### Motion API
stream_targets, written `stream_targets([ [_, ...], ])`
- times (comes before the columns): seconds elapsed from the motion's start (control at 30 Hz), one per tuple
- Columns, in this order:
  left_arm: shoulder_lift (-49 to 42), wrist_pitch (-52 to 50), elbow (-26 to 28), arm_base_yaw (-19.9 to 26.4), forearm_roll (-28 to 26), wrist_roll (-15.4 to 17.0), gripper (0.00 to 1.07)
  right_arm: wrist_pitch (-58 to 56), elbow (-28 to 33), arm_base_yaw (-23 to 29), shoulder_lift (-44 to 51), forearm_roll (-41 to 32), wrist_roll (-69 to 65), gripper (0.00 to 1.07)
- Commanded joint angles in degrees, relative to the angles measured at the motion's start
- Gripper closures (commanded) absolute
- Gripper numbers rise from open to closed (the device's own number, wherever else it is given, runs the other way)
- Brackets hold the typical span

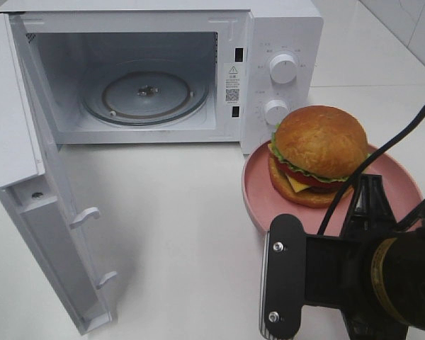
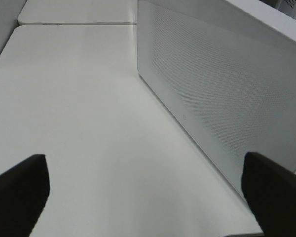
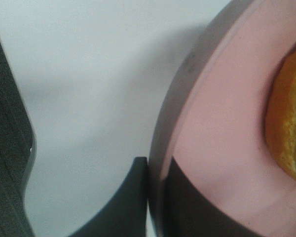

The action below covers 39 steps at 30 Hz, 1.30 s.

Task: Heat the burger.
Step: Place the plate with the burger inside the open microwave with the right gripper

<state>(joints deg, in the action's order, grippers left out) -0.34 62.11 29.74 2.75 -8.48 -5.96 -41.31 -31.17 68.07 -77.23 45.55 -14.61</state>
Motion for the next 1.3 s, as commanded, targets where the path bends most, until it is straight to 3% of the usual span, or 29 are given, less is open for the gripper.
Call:
stream_targets([
  [0.03, -0.86, -0.86, -0.23, 0.0, -0.23, 0.0, 0.09, 2.06, 0.11, 0.23, 0.52, 3.9, 4.41, 1.07],
  [0.43, -0.86, -0.86, -0.23, 0.0, -0.23, 0.0, 0.09, 5.39, 0.06, -0.46, 0.52, 4.53, 18.62, 1.07],
  [0.8, -0.86, -0.86, -0.23, 0.0, -0.23, 0.0, 0.09, 15.64, 0.0, -7.96, 0.52, 2.75, 29.91, 1.07],
  [1.3, -0.86, -0.86, -0.23, 0.0, -0.23, 0.0, 0.09, 24.52, 0.0, -17.93, 0.52, -13.12, 59.19, 1.07],
])
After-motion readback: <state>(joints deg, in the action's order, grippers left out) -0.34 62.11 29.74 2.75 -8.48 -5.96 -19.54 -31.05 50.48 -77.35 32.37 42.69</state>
